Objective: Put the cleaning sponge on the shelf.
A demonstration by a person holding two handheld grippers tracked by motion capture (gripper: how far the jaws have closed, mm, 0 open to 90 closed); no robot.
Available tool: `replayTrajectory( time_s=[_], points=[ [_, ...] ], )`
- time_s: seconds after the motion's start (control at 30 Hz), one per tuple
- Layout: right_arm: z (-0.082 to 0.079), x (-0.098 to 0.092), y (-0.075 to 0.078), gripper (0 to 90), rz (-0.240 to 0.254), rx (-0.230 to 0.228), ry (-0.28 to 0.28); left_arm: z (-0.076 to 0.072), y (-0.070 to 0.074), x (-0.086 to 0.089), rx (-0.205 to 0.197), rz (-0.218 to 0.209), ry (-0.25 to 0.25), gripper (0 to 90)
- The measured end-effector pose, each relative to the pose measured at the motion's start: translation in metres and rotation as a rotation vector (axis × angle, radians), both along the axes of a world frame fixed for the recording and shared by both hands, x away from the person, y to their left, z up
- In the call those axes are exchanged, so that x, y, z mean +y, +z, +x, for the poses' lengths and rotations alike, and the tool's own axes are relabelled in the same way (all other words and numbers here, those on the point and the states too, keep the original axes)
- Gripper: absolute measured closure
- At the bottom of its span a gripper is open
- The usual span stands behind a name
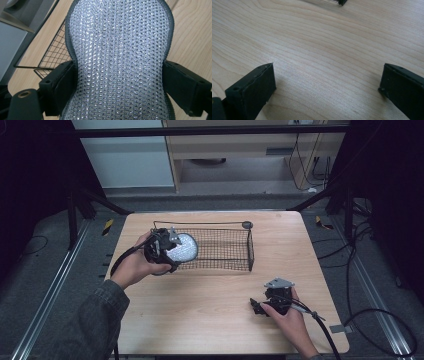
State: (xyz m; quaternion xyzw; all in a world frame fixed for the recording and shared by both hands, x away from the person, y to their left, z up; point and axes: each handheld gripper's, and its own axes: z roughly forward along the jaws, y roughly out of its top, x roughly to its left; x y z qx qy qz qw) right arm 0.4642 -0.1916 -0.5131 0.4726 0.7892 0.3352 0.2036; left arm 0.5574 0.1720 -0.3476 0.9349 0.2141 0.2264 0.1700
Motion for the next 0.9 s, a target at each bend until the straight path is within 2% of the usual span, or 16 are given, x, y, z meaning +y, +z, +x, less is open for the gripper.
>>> replayTrajectory(
  time_s=[0.2,0.9],
  points=[
    [0.0,0.0,0.0,0.4,0.001,0.001,-0.001,0.007,0.003,-0.005,0.001,0.015,-0.012,14.4],
    [0.0,0.0,0.0,0.4,0.001,0.001,0.0,0.029,0.005,-0.009,-0.001,-0.001,-0.008,16.4]
  ],
)
